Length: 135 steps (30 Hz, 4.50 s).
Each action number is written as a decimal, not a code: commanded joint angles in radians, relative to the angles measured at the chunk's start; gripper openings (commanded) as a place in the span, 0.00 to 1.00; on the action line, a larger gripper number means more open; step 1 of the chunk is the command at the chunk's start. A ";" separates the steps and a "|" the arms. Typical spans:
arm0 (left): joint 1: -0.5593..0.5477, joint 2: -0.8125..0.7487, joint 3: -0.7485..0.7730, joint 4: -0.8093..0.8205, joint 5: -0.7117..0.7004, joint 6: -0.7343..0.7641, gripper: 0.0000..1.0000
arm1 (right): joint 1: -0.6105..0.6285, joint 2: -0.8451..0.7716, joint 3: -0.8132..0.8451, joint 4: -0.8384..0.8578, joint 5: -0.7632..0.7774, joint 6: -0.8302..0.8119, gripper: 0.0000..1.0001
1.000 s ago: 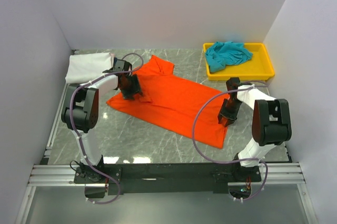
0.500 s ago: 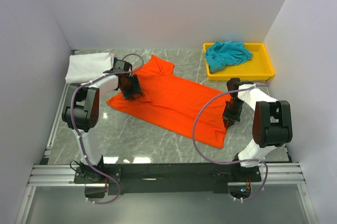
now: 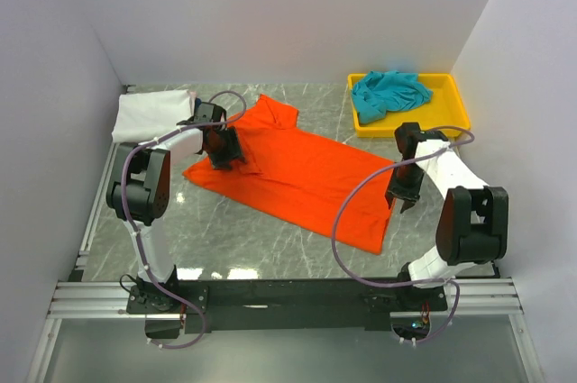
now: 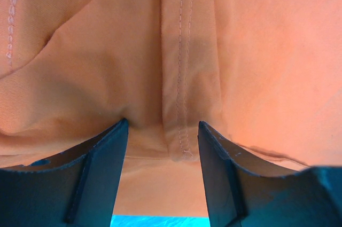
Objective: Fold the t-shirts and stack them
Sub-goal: Fold the tshirt
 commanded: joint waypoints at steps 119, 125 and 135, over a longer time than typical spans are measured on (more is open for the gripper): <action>-0.034 -0.014 0.259 -0.054 0.085 -0.089 0.73 | -0.052 0.075 -0.024 0.121 -0.150 -0.056 0.32; 0.043 -0.005 0.167 -0.039 0.048 -0.026 0.75 | -0.037 0.028 0.068 0.069 -0.225 -0.067 0.33; 0.060 0.003 0.034 0.009 0.032 -0.026 0.78 | 0.066 0.099 -0.065 0.190 -0.389 -0.050 0.34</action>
